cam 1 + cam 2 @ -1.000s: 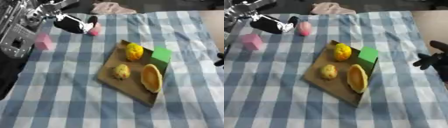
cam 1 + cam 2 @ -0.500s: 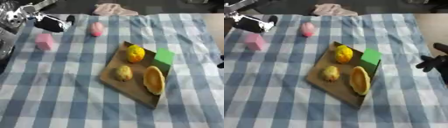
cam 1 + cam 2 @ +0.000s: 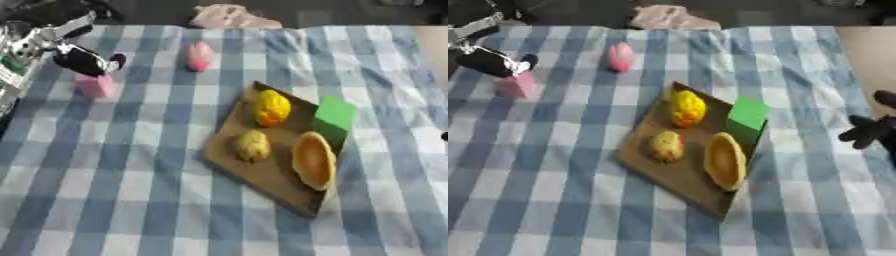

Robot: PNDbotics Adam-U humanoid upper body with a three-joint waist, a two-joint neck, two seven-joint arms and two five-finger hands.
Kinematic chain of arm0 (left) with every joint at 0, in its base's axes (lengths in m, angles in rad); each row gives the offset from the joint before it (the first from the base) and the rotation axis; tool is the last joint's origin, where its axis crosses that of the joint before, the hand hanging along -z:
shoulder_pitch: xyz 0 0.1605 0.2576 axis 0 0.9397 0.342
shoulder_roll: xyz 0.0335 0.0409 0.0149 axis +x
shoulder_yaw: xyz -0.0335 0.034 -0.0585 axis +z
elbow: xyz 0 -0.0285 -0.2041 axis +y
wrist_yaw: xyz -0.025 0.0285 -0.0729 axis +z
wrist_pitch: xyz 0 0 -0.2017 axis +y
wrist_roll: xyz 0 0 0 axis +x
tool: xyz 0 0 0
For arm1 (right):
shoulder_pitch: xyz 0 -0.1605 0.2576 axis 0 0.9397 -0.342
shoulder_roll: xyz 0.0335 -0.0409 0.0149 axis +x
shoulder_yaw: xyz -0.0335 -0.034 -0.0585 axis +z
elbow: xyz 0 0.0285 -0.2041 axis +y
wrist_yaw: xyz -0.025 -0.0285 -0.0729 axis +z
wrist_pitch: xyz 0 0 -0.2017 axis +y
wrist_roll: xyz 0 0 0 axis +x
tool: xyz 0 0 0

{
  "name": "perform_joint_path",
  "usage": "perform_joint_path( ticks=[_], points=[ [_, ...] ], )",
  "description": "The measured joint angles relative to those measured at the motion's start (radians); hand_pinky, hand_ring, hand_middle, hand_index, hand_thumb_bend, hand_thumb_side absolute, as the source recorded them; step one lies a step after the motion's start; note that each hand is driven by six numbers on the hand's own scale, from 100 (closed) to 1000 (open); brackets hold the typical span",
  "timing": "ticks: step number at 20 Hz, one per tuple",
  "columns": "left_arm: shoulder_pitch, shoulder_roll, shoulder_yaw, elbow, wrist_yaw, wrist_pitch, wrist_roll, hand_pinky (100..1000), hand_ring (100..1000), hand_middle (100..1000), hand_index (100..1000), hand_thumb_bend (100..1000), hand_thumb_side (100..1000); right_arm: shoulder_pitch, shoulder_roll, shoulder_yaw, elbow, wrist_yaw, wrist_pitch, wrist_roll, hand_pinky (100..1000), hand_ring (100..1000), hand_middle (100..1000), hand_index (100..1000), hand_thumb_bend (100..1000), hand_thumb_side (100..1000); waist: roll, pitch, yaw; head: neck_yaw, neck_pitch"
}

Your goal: Pick up objects on the table and place them in the box.

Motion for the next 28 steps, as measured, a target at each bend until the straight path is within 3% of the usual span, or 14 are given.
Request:
perform_joint_path(
  ticks=[2,9,13,28],
  points=[
    [-0.002,0.006,0.001,0.022,0.003,-0.023,-0.010,941,916,844,915,281,139,0.000,0.000,0.000,0.000,0.000,-0.002,-0.001,979,721,557,965,100,500,-0.001,0.001,0.000,0.004,-0.002],
    [-0.008,0.037,0.025,0.085,0.014,-0.073,-0.028,945,922,852,914,330,148,0.001,0.000,0.000,0.000,0.005,-0.011,-0.003,979,720,550,965,100,503,0.001,0.007,-0.003,0.007,-0.011],
    [-0.008,0.048,0.034,0.126,0.019,-0.085,-0.026,946,926,852,917,391,162,0.001,0.000,0.000,0.000,0.007,-0.012,-0.004,979,720,546,965,100,503,0.002,0.011,-0.002,0.008,-0.014],
    [-0.037,0.056,0.037,0.248,-0.030,-0.108,-0.014,947,953,871,933,453,168,-0.002,0.000,0.000,0.000,0.018,-0.018,0.000,980,719,535,965,100,510,-0.002,0.038,-0.013,0.008,-0.041]
  ],
)
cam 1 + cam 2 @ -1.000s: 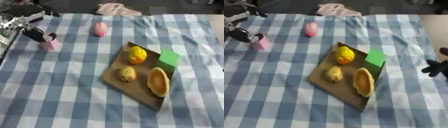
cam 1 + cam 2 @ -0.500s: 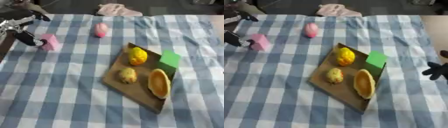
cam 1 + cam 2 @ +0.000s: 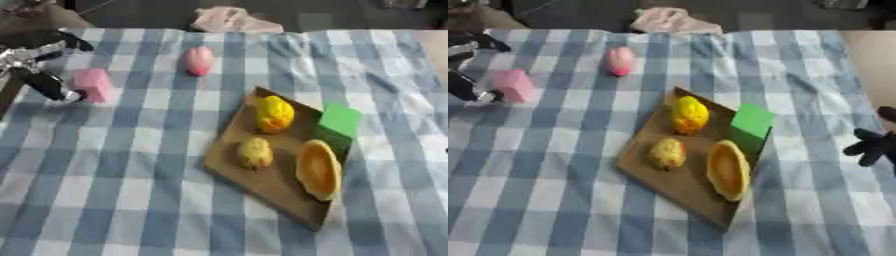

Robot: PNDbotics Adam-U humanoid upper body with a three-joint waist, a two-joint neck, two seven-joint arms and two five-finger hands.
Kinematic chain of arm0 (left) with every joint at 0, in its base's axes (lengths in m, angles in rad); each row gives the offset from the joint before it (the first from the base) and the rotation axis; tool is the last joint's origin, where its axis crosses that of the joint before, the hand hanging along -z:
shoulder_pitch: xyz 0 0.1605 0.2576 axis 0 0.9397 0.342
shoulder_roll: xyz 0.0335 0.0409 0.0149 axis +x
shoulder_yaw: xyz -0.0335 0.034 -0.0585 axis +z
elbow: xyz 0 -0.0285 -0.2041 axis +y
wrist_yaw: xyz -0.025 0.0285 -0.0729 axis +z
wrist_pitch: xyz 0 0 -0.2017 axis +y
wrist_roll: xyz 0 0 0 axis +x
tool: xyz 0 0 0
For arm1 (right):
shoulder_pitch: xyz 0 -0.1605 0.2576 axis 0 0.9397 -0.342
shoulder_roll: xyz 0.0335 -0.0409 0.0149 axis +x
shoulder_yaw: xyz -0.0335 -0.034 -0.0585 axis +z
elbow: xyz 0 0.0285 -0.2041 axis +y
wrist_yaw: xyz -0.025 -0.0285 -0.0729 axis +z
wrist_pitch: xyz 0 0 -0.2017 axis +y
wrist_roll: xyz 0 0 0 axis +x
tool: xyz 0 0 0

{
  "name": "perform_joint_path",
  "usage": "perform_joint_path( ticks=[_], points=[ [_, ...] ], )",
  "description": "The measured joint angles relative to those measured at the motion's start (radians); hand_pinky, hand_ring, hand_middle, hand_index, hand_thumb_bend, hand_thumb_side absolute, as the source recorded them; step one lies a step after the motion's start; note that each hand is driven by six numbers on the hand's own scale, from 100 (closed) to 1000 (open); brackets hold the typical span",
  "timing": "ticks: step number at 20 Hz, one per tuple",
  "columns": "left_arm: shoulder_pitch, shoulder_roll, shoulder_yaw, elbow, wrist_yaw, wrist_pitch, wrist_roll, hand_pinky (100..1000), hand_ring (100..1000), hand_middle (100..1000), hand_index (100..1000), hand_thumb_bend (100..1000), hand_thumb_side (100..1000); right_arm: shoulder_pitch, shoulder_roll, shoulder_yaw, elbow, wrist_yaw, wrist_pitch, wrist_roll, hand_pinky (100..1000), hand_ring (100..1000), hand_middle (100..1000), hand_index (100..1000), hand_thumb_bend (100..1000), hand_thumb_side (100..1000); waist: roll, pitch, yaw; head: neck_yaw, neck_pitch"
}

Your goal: Pick up objects on the table and place them in the box.

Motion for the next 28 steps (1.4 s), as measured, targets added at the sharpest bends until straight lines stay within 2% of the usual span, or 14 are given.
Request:
perform_joint_path(
  ticks=[3,8,14,18,25,28],
  points=[
    [-0.013,-0.012,0.000,0.020,-0.018,-0.006,0.021,944,951,870,932,432,168,-0.003,0.000,0.000,0.000,0.008,-0.003,0.003,980,719,534,965,100,514,-0.001,0.007,-0.004,0.000,-0.006],
    [-0.026,-0.022,0.001,0.047,-0.061,-0.009,0.044,955,961,880,930,491,186,-0.007,0.000,0.000,0.000,0.017,-0.004,0.004,981,719,532,965,100,517,-0.002,0.014,-0.006,0.001,-0.014],
    [-0.037,-0.038,0.007,0.100,-0.134,-0.005,0.051,959,962,876,923,500,199,-0.008,0.000,0.001,0.000,0.021,-0.004,0.004,981,719,532,965,100,519,-0.002,0.019,-0.009,0.005,-0.019],
    [-0.041,-0.045,0.012,0.126,-0.163,-0.009,0.047,940,932,819,898,415,195,-0.008,0.001,0.001,0.000,0.023,-0.004,0.004,982,719,532,965,100,523,-0.005,0.023,-0.010,0.005,-0.021],
    [-0.044,-0.060,0.014,0.131,-0.153,-0.015,0.056,882,785,590,749,140,185,-0.011,0.008,0.001,0.000,0.026,-0.003,0.004,982,719,531,966,100,529,-0.005,0.023,-0.010,0.005,-0.021],
    [-0.048,-0.060,0.019,0.122,-0.140,-0.012,0.076,872,763,570,732,100,189,-0.009,0.010,0.001,0.000,0.026,-0.002,0.005,982,719,531,966,100,529,-0.005,0.023,-0.010,0.005,-0.021]
  ],
)
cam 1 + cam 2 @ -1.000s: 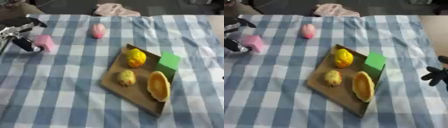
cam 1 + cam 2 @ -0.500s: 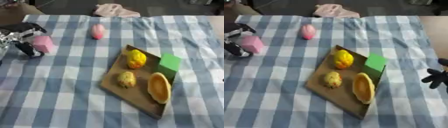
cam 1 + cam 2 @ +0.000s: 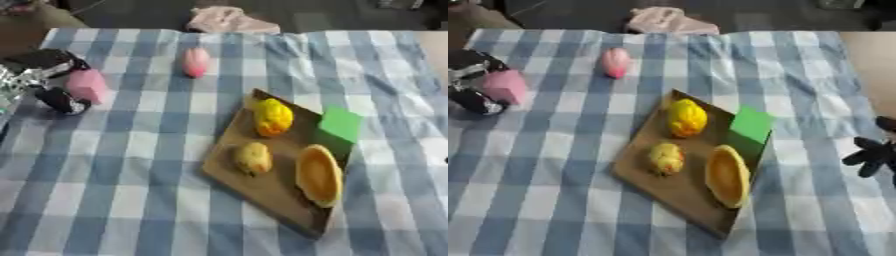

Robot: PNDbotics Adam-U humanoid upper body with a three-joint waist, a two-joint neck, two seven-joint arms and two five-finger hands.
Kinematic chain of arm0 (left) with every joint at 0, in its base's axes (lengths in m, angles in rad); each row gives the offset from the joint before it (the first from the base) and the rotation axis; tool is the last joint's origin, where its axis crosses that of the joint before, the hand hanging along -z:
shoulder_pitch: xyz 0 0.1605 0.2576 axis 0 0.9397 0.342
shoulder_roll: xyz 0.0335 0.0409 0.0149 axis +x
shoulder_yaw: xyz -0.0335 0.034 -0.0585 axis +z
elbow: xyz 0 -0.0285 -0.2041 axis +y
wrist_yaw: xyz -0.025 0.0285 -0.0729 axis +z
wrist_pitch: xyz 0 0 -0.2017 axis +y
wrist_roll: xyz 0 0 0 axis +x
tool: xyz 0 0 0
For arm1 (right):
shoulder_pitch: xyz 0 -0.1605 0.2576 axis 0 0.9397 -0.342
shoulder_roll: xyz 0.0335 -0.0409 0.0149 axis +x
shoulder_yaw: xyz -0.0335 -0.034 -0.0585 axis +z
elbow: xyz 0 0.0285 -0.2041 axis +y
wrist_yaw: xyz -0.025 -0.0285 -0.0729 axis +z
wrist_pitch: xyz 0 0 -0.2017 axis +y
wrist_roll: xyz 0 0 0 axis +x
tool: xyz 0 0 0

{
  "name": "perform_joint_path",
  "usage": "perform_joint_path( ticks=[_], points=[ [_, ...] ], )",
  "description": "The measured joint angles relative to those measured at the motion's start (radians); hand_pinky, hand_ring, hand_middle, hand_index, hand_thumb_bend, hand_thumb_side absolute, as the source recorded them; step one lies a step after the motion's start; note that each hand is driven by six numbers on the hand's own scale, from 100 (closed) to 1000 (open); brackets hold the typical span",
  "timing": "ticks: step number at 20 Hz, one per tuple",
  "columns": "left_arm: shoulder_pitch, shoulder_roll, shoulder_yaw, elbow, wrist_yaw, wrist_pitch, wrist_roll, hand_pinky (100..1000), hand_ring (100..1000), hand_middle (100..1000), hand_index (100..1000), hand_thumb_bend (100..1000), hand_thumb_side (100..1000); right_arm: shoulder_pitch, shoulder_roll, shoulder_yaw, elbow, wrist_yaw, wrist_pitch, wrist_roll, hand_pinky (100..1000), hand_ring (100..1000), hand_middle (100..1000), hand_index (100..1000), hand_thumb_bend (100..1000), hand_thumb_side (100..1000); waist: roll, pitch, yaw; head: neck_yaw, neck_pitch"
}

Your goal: Pick up objects on the table and place them in the box.

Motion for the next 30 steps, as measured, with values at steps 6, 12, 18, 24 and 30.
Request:
perform_joint_path(
  ticks=[6,12,18,24,30],
  points=[
    [-0.006,0.000,0.012,-0.060,0.018,0.016,0.030,859,743,566,729,100,188,0.004,0.000,0.000,0.000,0.003,0.004,0.002,983,719,531,966,100,530,0.001,-0.007,0.001,-0.001,0.001],
    [-0.008,0.004,0.004,-0.204,0.070,0.012,0.026,850,736,575,739,100,187,0.008,0.000,0.000,0.000,0.002,0.007,-0.001,982,720,533,966,100,522,0.007,-0.019,0.003,-0.004,0.001],
    [0.025,0.011,-0.106,-0.459,0.232,-0.025,-0.039,834,729,588,750,100,211,0.003,0.000,0.000,0.000,-0.007,0.007,-0.001,982,720,532,966,100,521,0.008,-0.025,-0.004,-0.015,0.005],
    [0.037,0.020,-0.207,-0.700,0.343,-0.003,-0.091,803,695,564,733,100,215,-0.002,0.000,0.001,0.000,-0.010,0.010,0.002,983,720,532,966,100,528,0.019,-0.025,-0.013,-0.018,0.009],
    [0.053,0.028,-0.290,-0.856,0.401,0.038,-0.121,794,690,562,730,100,223,-0.006,0.000,0.003,0.000,-0.011,0.016,0.007,984,719,532,966,100,531,0.025,-0.024,-0.016,-0.028,0.018]
  ],
)
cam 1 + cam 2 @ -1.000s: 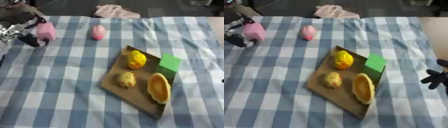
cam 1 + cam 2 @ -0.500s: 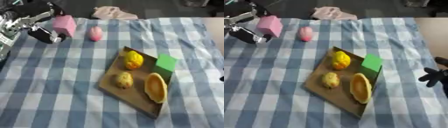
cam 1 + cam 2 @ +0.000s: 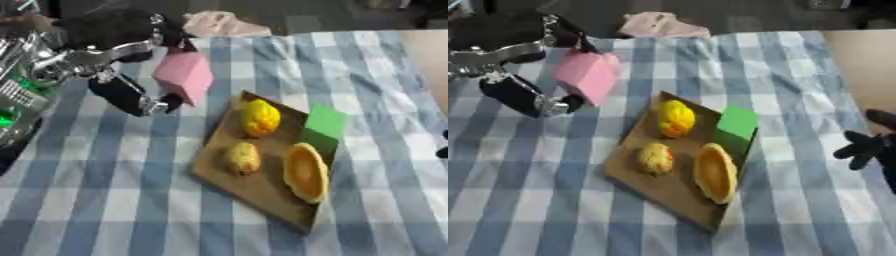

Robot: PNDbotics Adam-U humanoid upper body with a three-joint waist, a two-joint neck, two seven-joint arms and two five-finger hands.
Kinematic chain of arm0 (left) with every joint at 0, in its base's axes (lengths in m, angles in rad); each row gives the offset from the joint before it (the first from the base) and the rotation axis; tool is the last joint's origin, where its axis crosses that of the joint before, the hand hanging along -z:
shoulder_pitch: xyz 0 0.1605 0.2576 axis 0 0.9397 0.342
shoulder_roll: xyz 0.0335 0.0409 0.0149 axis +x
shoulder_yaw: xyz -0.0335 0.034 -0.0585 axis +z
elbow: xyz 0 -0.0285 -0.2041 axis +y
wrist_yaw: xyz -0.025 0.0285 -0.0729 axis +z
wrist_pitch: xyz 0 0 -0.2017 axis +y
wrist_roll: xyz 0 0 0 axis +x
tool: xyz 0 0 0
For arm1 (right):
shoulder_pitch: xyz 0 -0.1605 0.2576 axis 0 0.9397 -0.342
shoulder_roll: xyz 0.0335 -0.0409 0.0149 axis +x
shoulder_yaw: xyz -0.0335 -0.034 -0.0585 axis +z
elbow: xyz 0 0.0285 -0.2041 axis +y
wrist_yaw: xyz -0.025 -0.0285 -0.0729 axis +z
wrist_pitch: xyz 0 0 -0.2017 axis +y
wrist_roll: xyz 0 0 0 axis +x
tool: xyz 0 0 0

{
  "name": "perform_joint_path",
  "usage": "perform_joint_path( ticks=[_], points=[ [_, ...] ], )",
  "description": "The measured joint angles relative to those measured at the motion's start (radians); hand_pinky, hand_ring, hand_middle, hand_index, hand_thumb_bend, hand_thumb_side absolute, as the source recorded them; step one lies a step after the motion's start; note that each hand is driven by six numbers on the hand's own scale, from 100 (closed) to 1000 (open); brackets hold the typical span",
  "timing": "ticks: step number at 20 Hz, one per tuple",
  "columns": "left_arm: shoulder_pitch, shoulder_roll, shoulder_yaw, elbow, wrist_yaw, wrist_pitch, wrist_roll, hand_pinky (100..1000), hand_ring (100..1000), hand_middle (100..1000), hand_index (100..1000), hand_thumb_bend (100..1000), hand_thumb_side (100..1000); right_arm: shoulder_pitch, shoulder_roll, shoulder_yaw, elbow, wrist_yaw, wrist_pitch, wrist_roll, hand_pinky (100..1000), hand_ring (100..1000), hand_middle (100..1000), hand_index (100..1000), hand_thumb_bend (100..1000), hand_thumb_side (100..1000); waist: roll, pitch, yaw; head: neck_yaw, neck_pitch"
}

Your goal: Pick up objects on the table and place them in the box.

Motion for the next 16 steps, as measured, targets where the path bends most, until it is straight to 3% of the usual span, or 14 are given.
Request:
perform_joint_path(
  ticks=[8,16],
  points=[
    [0.002,-0.017,-0.067,-0.064,0.012,0.036,-0.050,789,687,563,731,100,215,0.000,0.000,0.002,0.000,0.000,0.005,0.005,984,719,532,966,100,530,0.000,0.000,-0.001,-0.008,0.001],
    [0.002,-0.163,-0.095,-0.001,-0.126,0.029,-0.061,753,661,534,715,100,233,-0.001,0.001,0.003,0.000,0.000,0.010,0.009,985,719,531,964,100,527,0.001,0.000,0.004,-0.013,0.010]
  ],
)
